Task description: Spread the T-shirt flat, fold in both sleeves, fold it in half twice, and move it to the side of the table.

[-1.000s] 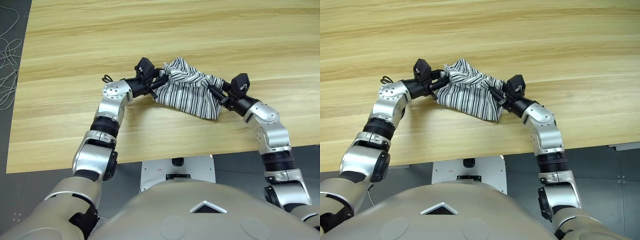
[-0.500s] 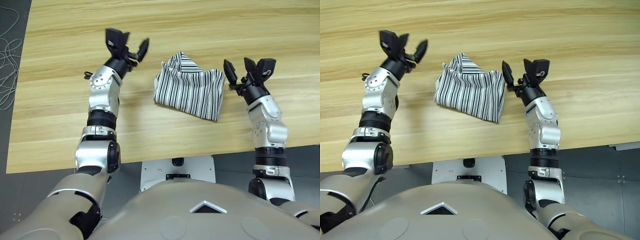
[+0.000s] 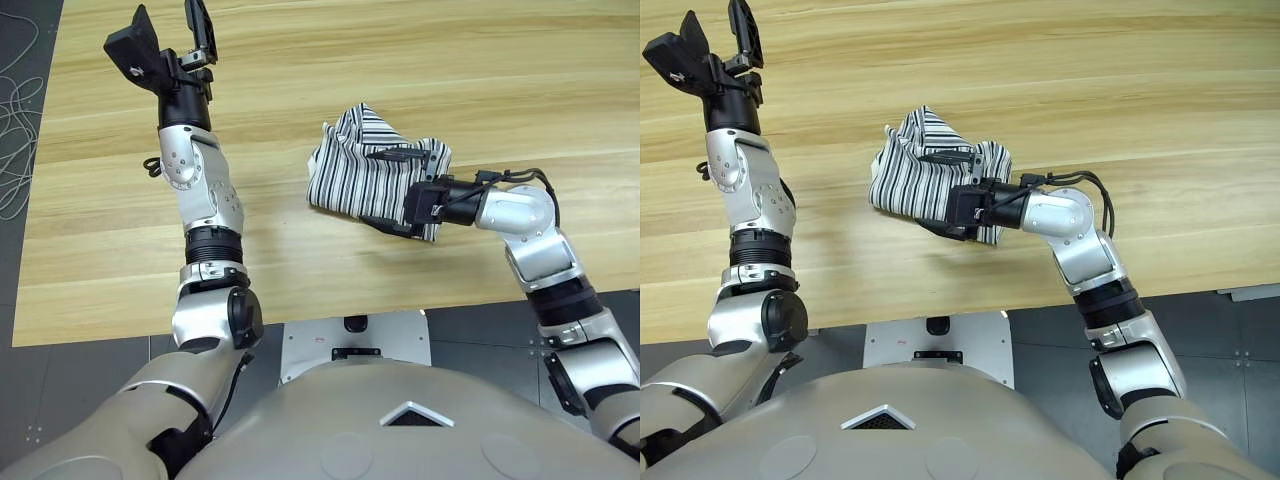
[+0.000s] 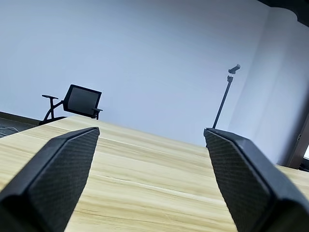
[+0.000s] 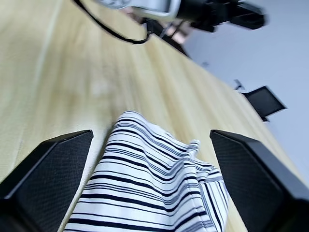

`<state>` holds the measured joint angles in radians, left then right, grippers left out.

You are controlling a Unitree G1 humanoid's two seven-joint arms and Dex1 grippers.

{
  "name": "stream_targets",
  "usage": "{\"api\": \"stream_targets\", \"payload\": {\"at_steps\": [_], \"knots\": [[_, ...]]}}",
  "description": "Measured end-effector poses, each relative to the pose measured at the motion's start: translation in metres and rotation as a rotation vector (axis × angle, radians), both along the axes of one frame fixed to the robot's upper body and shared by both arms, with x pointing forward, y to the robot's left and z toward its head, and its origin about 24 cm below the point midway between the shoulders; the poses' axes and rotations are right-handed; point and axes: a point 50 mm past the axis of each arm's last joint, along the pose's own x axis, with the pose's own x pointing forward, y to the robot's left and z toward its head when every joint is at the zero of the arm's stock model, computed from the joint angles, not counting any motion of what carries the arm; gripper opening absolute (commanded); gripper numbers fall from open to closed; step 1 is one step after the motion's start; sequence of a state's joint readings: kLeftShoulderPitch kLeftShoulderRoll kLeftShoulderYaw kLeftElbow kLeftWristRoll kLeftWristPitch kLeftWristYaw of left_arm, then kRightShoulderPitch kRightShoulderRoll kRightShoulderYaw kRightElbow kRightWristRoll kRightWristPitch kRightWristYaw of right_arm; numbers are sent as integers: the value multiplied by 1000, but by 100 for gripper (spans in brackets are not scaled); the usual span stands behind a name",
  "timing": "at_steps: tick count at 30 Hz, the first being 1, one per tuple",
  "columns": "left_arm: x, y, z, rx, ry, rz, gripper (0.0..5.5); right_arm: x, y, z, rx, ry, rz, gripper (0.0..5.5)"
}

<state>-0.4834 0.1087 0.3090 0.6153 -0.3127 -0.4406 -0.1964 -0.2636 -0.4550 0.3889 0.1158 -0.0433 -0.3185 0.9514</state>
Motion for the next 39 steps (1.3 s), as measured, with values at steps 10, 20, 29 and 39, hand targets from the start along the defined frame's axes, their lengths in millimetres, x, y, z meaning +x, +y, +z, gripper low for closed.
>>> {"api": "stream_targets", "payload": {"at_steps": [10, 20, 29, 39], "knots": [[-5, -3, -10, -50, 18, 16, 402, 45, 24, -3, 246, 651, 148, 448], [-6, -2, -10, -61, 16, 32, 402, 66, 14, -28, 146, 635, -51, 448], [-7, 1, -9, -63, 3, 48, 402, 78, -3, -48, 52, 561, -304, 448], [-10, 5, -8, -62, -10, 68, 402, 87, -8, -54, -85, 460, -449, 448]]}}
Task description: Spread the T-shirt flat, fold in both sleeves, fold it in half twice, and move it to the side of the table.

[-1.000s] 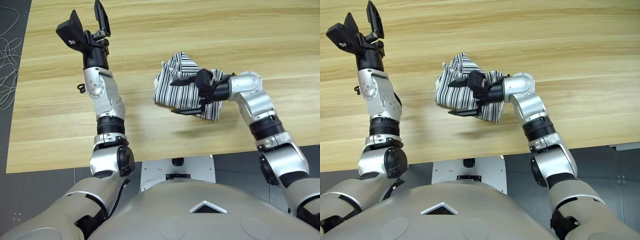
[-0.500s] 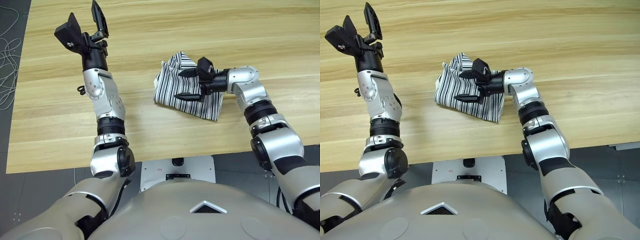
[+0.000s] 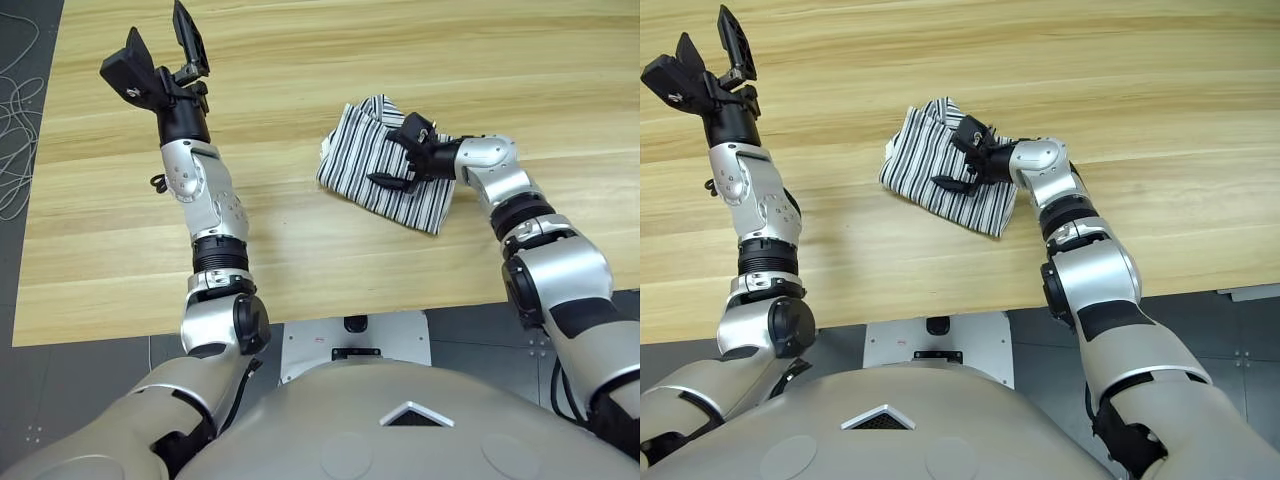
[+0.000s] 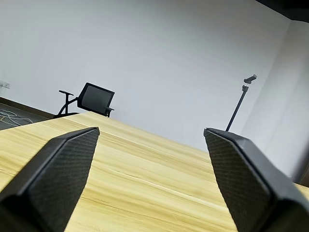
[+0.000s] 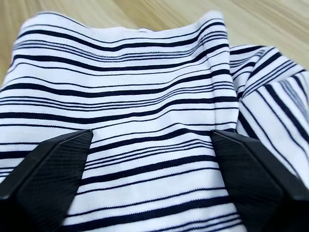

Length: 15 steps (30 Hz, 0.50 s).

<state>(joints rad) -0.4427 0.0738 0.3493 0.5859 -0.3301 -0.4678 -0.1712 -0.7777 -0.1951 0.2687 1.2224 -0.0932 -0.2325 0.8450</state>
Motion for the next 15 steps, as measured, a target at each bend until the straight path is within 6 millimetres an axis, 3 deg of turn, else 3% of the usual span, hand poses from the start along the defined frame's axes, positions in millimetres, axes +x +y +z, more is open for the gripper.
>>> {"api": "stream_targets", "payload": {"at_steps": [3, 5, 8, 15], "knots": [[-3, 4, 1, 1, -15, 20, 402, 10, -22, 5, -65, -52, -147, 448], [-6, 8, -1, -3, -12, 43, 402, 14, -59, 7, -104, -75, -328, 448], [-9, 10, -1, -7, -14, 59, 402, 6, -109, 5, -111, -81, -529, 448], [-10, 12, 0, -11, -20, 71, 402, -21, -182, 1, -108, -103, -907, 448]]}}
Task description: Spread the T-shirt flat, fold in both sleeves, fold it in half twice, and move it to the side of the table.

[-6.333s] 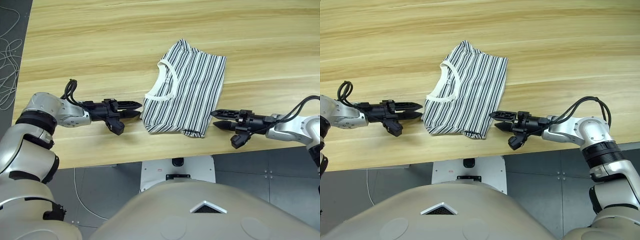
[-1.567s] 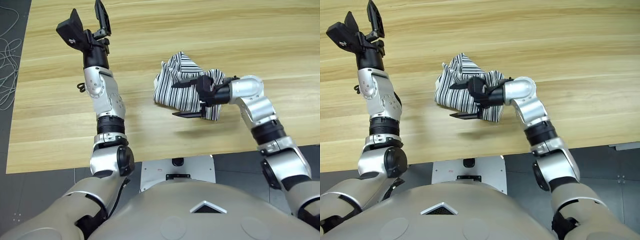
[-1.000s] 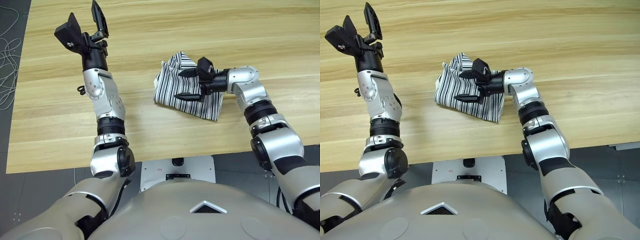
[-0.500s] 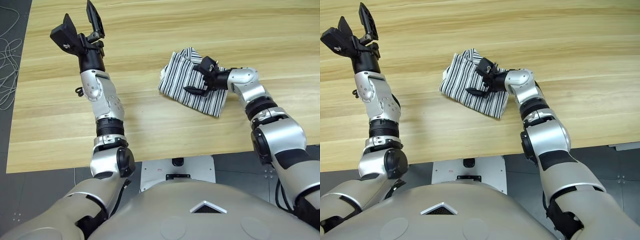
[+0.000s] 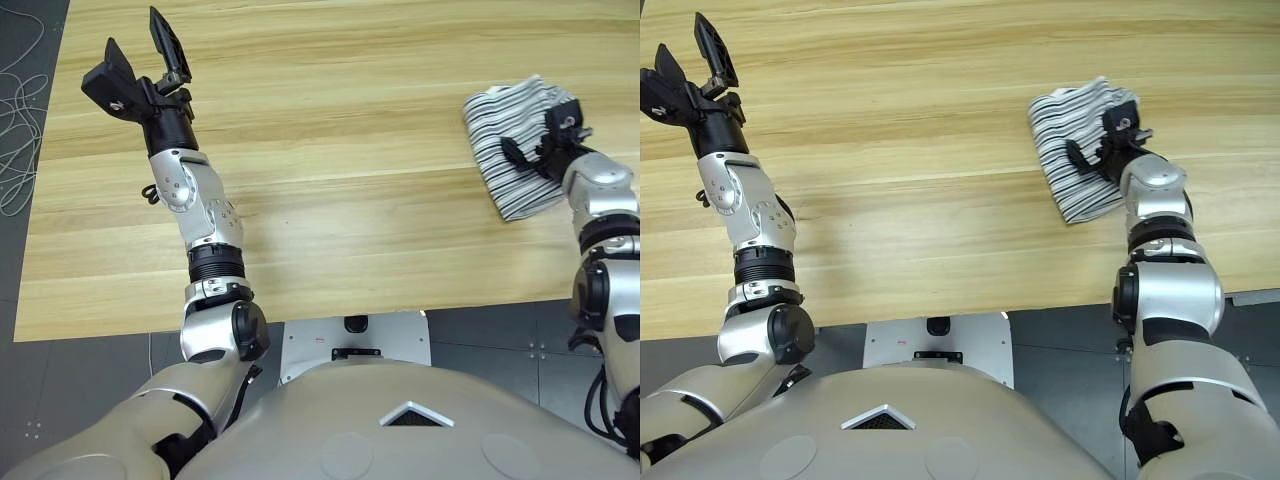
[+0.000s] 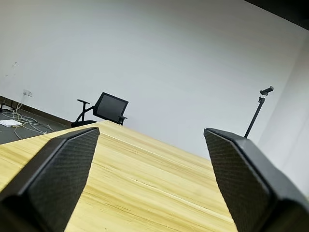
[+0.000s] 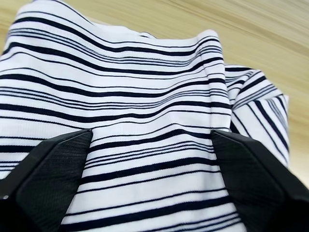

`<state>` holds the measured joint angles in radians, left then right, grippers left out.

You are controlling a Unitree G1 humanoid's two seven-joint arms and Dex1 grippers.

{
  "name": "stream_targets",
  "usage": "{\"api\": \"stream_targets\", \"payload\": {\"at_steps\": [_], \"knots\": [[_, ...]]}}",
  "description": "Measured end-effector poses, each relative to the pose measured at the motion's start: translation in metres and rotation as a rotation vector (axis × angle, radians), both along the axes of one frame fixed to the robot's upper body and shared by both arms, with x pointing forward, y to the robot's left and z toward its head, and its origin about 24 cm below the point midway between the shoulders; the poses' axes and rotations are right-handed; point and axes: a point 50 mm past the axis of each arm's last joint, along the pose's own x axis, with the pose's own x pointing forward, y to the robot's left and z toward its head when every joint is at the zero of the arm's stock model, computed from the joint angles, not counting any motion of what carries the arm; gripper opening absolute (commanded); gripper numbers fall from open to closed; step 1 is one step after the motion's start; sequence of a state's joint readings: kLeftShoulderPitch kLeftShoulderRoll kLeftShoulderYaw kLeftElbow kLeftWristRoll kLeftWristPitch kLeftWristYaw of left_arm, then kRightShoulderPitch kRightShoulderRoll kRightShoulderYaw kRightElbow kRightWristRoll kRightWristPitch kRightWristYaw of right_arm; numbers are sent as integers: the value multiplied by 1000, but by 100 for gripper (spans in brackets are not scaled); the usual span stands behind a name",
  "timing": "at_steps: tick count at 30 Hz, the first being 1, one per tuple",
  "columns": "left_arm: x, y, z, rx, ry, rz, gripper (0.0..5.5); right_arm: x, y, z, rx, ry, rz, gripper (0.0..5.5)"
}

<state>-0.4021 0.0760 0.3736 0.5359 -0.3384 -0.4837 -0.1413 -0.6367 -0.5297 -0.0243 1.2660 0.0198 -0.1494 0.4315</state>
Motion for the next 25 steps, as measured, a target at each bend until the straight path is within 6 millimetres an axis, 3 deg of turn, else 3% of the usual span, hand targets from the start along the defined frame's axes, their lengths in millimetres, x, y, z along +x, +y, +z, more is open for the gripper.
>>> {"api": "stream_targets", "payload": {"at_steps": [6, 11, 14, 17, 20, 23, 25], "knots": [[-1, 5, 0, -2, 0, 17, 402, -18, -38, 1, -17, -71, -298, 448], [-4, 9, -2, -7, 4, 35, 402, -15, -41, 12, 100, -197, -365, 448], [-4, 10, -2, -9, 4, 36, 402, 6, -21, 52, 218, -481, -196, 448], [-4, 10, -2, -10, 4, 36, 402, 13, -2, 96, 245, -715, -44, 448], [-4, 10, -2, -9, 5, 35, 402, 4, 16, 125, 250, -874, 69, 448], [-4, 8, -2, 15, 14, 26, 402, -10, 43, 140, 262, -972, 186, 448], [-6, 5, 1, 66, 14, 17, 402, -30, 83, 143, 321, -1032, 321, 448]]}}
